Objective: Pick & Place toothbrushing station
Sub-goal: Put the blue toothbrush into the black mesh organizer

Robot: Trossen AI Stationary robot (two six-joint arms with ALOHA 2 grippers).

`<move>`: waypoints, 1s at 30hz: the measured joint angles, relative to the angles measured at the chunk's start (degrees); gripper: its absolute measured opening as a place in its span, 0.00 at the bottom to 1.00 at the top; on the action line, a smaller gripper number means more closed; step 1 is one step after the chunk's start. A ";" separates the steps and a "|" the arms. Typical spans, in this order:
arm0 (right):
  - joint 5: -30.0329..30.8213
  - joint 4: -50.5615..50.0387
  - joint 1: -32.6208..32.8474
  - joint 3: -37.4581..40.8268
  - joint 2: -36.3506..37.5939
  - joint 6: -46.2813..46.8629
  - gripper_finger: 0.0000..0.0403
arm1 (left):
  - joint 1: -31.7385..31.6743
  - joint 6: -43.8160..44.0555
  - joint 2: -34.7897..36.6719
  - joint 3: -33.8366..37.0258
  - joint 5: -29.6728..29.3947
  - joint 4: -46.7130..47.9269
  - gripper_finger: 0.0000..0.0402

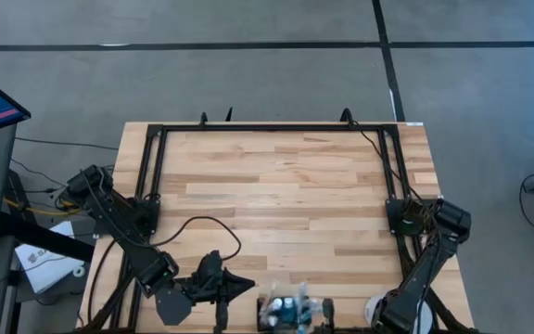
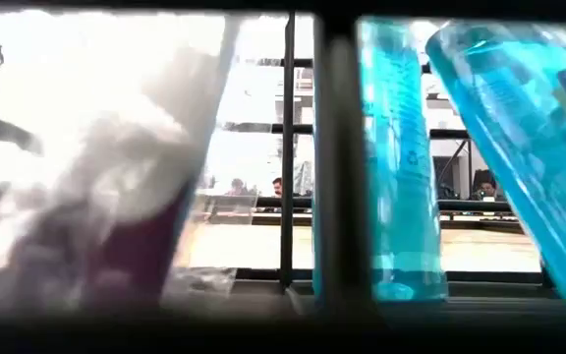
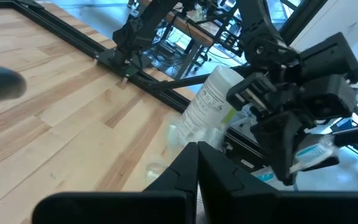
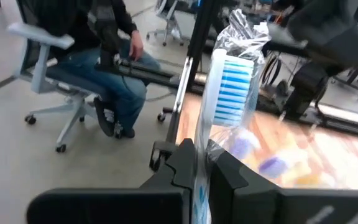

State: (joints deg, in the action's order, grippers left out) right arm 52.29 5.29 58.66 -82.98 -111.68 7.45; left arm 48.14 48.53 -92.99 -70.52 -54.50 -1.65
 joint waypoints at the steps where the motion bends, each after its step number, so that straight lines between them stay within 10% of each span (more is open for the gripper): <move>1: 0.14 1.15 -0.01 -0.01 0.03 -0.73 0.03 | 0.00 0.00 0.00 0.00 0.00 -0.02 0.00; 30: 0.25 -2.72 -0.75 0.81 0.42 7.59 0.03 | 0.00 -0.07 0.00 0.00 0.15 -0.11 0.00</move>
State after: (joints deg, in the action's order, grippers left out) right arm 52.54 2.57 57.91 -82.17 -111.26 15.04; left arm 48.14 48.47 -92.99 -70.52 -54.35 -1.76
